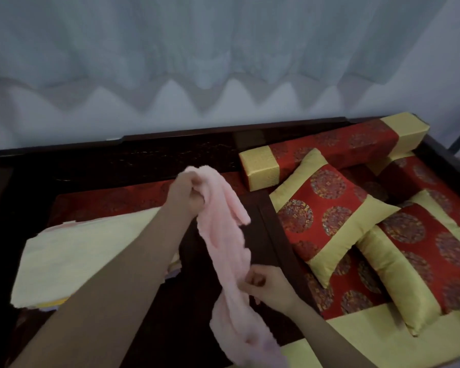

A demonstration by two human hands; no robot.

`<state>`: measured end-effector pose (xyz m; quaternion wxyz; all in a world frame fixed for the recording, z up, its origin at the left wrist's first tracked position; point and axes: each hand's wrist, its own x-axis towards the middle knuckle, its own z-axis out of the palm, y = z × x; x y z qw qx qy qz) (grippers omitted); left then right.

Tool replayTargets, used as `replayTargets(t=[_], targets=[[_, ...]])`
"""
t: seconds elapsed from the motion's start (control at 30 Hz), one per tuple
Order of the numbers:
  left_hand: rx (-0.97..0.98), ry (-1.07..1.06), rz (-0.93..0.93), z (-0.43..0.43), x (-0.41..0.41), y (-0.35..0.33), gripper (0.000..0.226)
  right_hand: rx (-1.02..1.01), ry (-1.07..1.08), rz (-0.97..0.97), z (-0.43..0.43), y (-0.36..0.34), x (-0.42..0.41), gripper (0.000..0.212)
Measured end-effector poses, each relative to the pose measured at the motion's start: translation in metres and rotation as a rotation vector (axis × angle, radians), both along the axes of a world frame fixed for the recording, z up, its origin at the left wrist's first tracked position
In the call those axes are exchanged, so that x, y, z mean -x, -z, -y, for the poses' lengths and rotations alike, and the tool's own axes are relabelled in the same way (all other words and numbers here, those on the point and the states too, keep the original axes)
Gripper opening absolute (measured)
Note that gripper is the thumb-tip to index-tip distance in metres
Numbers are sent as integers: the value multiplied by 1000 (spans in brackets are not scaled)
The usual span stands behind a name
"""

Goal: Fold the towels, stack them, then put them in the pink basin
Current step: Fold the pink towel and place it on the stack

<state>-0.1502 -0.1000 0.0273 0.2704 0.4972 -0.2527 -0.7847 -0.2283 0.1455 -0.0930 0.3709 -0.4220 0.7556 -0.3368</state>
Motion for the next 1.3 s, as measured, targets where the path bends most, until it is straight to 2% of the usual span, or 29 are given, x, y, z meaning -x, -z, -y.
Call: replayTargets(t=[0.07,0.1,0.2,0.27,0.33,0.4,0.43,0.5,0.53,0.57,0.67,0.73,0.8,0.87,0.9,0.93,0.97,1.0,1.03,1.07,1.1,1.17,1.2,1.23,1.3], targets=[[50,-83,-89,13,-6,-35,21,-26,-1,-138,8,-2,2,28],[58,-107,-136,16,-8,-47,22,-25,29,-143,13,-4,2,29],[54,-118,-226,24,-13,-70,18,31,73,-71,35,-15,-5,22],[61,-159,-237,24,-16,-85,3,37,51,-28,51,-16,-12,26],[94,-221,-167,26,-24,-93,15,-13,54,-38,64,-11,-21,31],[147,-311,-79,25,-41,-91,7,-90,56,-69,70,-2,-26,30],[202,-362,-8,26,-56,-85,13,-130,51,-68,72,3,-28,28],[344,-313,174,24,-86,-62,17,-196,64,-51,71,14,-26,23],[364,-262,243,21,-105,-44,12,-212,79,-53,71,18,-25,21],[317,-258,272,18,-124,-22,3,-214,107,-58,70,23,-22,21],[169,-373,386,-3,-178,36,49,-209,220,-116,70,35,-9,27],[62,-433,435,-15,-207,59,65,-257,339,-191,73,41,3,26],[-52,-430,463,-15,-232,74,51,-293,467,-218,82,46,13,28],[-112,-432,441,-11,-248,77,15,-260,521,-268,91,48,21,29],[-136,-424,394,-7,-254,77,11,-243,516,-321,97,49,23,29],[-165,-399,348,-4,-257,73,21,-228,501,-381,102,49,26,28],[-158,-375,268,1,-259,69,22,-215,475,-419,106,49,30,27],[-166,-358,151,8,-263,66,16,-209,434,-424,113,50,33,25],[-188,-355,74,14,-266,62,26,-224,390,-402,119,50,36,23],[-218,-330,52,18,-268,62,46,-255,335,-367,124,51,38,22],[-234,-330,23,22,-269,62,52,-295,275,-326,128,50,39,24],[-192,-295,46,29,-263,58,23,-373,158,-250,135,49,34,36],[-169,-282,47,33,-259,60,16,-422,105,-237,136,48,31,46],[-146,-280,69,37,-256,62,13,-479,50,-266,136,48,28,55],[-96,-308,112,44,-251,66,14,-576,-88,-442,131,49,20,69]])
